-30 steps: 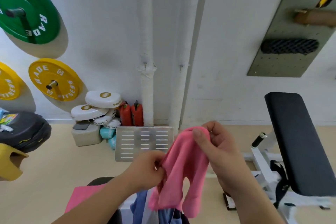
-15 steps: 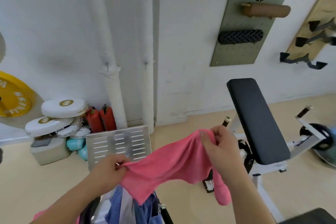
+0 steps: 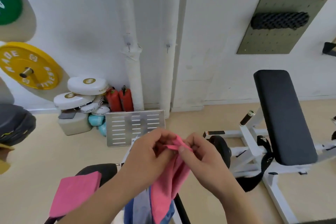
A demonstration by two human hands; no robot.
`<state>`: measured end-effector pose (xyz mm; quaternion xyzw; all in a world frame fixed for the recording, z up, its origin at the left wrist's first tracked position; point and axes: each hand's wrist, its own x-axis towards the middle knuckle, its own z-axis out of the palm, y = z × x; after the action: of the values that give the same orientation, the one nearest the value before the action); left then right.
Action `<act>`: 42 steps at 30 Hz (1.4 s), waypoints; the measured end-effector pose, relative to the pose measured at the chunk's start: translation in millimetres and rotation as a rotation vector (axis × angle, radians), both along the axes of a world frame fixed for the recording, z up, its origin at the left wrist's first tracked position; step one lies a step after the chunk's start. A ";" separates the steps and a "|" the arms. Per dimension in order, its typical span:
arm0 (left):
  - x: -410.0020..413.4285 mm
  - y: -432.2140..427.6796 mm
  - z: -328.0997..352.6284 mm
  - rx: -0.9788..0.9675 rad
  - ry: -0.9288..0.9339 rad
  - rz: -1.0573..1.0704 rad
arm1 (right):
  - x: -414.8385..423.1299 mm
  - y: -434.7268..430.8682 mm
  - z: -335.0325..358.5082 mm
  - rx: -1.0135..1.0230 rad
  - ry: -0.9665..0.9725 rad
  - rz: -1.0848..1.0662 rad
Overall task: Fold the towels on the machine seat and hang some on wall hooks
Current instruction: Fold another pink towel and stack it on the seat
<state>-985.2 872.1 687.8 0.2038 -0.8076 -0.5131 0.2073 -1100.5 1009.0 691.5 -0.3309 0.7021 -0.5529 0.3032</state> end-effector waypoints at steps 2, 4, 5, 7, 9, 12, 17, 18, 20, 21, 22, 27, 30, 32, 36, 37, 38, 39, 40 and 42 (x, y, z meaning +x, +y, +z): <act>4.8 -3.8 -8.4 -0.031 -0.006 0.019 | 3.8 -5.2 -3.9 -0.025 -0.044 0.057; 9.4 -6.5 -14.3 -0.144 -0.022 0.019 | 6.0 -9.7 -7.3 -0.002 -0.028 0.092; 11.2 -7.6 -15.9 -0.171 -0.034 0.034 | 6.6 -11.5 -8.6 0.025 0.006 0.095; 15.5 -11.5 -19.4 -0.159 -0.033 0.085 | 5.2 -13.8 -13.2 0.078 0.092 0.078; 20.4 -15.7 -22.5 -0.120 -0.031 0.109 | 1.4 -13.8 -18.1 0.140 0.170 0.077; 26.9 -17.1 -22.1 -0.106 -0.078 0.078 | 0.6 -14.5 -22.2 0.202 0.260 0.083; 31.8 -19.3 -31.2 -0.086 -0.110 0.147 | 1.8 -17.7 -25.2 0.283 0.421 -0.022; 32.9 -20.6 -36.0 -0.082 -0.118 0.163 | 0.6 -18.7 -26.9 0.369 0.519 -0.031; 35.7 -21.9 -45.0 -0.057 -0.139 0.205 | -0.3 -21.1 -30.7 0.544 0.628 -0.005; 37.3 -22.2 -48.0 -0.043 -0.142 0.234 | -1.2 -21.8 -34.1 0.596 0.635 0.026; 38.7 -22.6 -49.8 -0.028 -0.139 0.269 | -3.8 -21.5 -38.6 0.609 0.608 0.064; 45.3 -33.4 -49.3 -0.025 -0.130 0.380 | -13.3 -11.7 -41.3 0.403 0.297 0.202; 48.6 -35.7 -50.6 -0.045 -0.136 0.402 | -10.1 -8.9 -34.9 0.299 0.247 0.096; 52.4 -35.6 -51.8 -0.029 -0.142 0.425 | -8.6 -5.9 -34.3 0.264 0.197 0.038; 56.4 -35.3 -49.9 0.056 -0.137 0.428 | -7.4 2.8 -39.1 0.119 -0.102 0.076; 55.3 -34.7 -48.6 0.071 -0.136 0.423 | -7.6 4.4 -39.5 0.105 -0.157 0.107; 54.3 -34.5 -47.9 0.081 -0.134 0.424 | -8.3 5.9 -40.2 0.111 -0.177 0.137; 53.4 -34.8 -47.6 0.089 -0.133 0.428 | -9.4 7.4 -41.5 0.125 -0.191 0.161; 52.9 -35.8 -48.0 0.095 -0.132 0.431 | -11.3 9.0 -43.2 0.145 -0.202 0.174; 53.7 -38.3 -50.1 0.091 -0.143 0.426 | -14.3 11.5 -47.3 0.201 -0.180 0.162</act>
<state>-931.5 833.8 637.7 0.4146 -0.7349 -0.4780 0.2440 -1114.8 1020.5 644.2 -0.3034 0.6948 -0.4812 0.4401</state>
